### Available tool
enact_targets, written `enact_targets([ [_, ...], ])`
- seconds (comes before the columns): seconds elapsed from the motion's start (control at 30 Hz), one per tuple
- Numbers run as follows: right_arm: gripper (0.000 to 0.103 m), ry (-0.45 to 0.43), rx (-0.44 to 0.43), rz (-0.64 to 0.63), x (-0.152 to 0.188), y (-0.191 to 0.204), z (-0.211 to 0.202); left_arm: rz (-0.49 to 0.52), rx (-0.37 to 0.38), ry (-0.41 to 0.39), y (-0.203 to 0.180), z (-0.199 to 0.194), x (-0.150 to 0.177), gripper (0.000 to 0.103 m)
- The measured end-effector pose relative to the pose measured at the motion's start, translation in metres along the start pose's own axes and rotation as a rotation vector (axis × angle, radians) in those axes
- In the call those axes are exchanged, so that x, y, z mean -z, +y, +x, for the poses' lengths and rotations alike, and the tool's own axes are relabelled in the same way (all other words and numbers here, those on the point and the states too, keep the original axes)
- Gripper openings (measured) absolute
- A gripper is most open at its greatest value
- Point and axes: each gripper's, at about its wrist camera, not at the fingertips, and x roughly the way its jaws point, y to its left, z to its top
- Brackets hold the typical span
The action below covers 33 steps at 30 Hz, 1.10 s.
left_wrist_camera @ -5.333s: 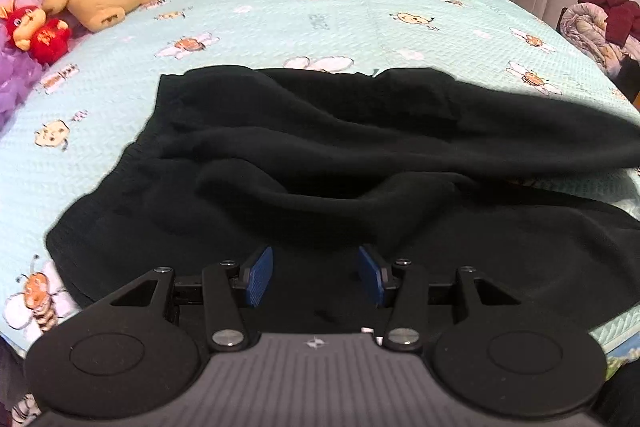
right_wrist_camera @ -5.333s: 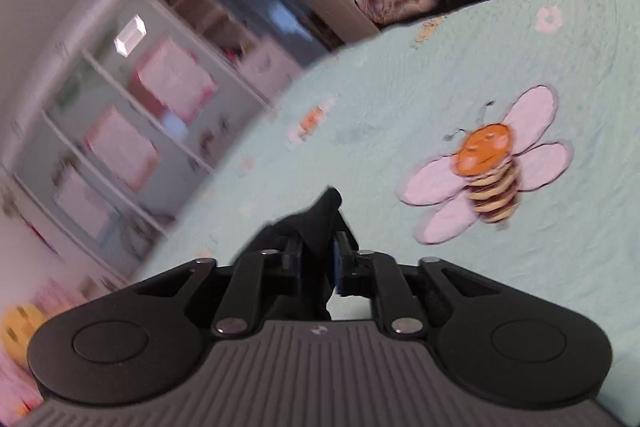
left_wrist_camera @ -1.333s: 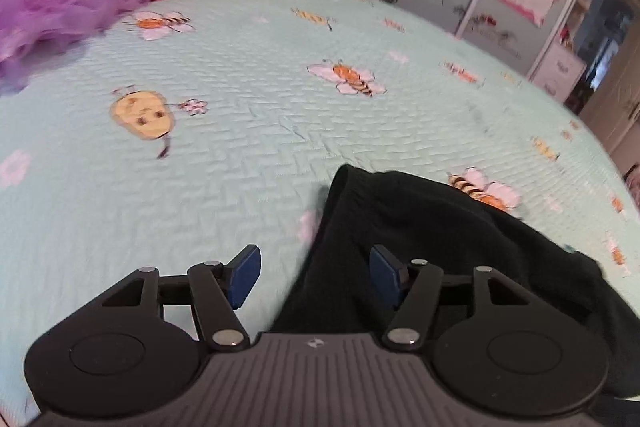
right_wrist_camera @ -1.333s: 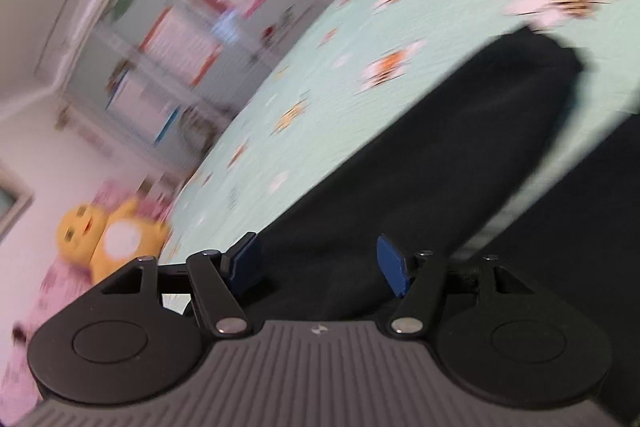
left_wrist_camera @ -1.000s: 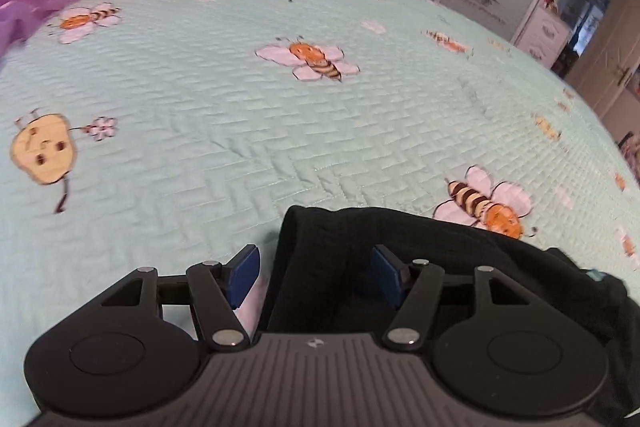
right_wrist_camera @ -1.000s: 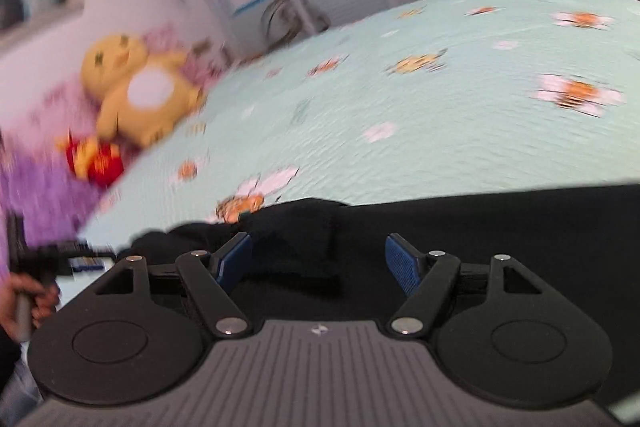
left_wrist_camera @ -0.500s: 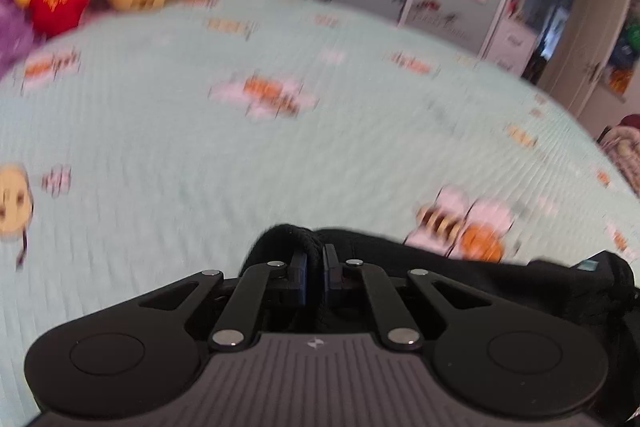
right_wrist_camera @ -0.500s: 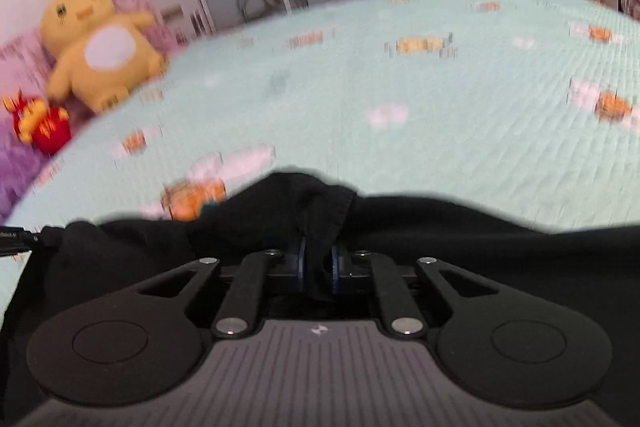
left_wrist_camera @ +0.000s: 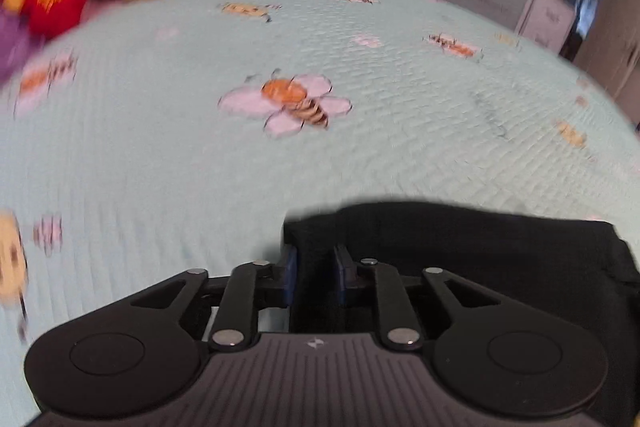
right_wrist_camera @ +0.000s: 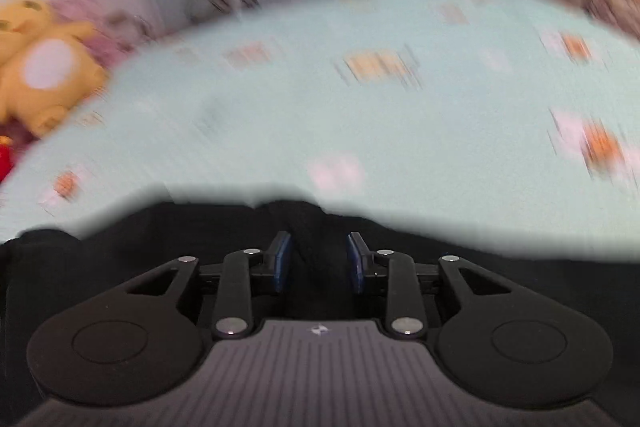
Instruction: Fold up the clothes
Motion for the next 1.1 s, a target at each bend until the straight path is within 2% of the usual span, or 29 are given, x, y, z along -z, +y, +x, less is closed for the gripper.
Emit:
enact_targets([
  [0.03,0.032,-0.030,-0.036,0.017,0.012,-0.006,-0.018,-0.006,0.016,-0.001,0.009,-0.013,0.013,0.035],
  [0.07,0.038,-0.063,-0.068,0.023,0.024,-0.012,-0.039,-0.009,0.025,-0.006,0.017,-0.028,0.027,0.041],
  [0.1,0.047,-0.095,-0.100,0.028,0.036,-0.018,-0.059,-0.013,0.029,-0.014,0.025,-0.046,0.042,0.050],
  [0.13,0.050,-0.113,-0.111,0.025,0.048,-0.022,-0.080,-0.018,0.033,-0.022,0.033,-0.063,0.056,0.055],
  [0.2,0.053,-0.124,-0.119,0.024,0.069,-0.032,-0.121,-0.045,0.031,-0.037,0.051,-0.098,0.088,0.059],
  [0.27,0.055,-0.136,-0.085,0.069,0.088,-0.055,-0.156,-0.109,0.023,-0.031,0.070,-0.126,0.121,0.061],
  [0.43,0.062,-0.163,0.041,0.200,0.132,-0.118,-0.236,-0.313,-0.006,0.015,0.104,-0.156,0.181,0.062],
  [0.53,0.062,-0.164,0.169,0.269,0.155,-0.165,-0.276,-0.382,-0.001,0.032,0.110,-0.158,0.192,0.062],
  [0.63,0.065,-0.180,0.262,0.329,0.173,-0.210,-0.316,-0.390,0.036,0.049,0.101,-0.155,0.188,0.067],
  [0.8,0.066,-0.226,0.427,0.433,0.210,-0.267,-0.361,-0.381,0.061,0.073,0.077,-0.156,0.189,0.067],
  [0.87,0.066,-0.250,0.445,0.499,0.224,-0.286,-0.368,-0.402,0.056,0.095,0.075,-0.150,0.190,0.067],
  [1.0,0.069,-0.269,0.417,0.562,0.227,-0.322,-0.365,-0.440,0.052,0.114,0.073,-0.140,0.190,0.067],
  [1.1,0.074,-0.234,0.345,0.585,0.223,-0.346,-0.349,-0.441,0.043,0.120,0.067,-0.134,0.187,0.068],
])
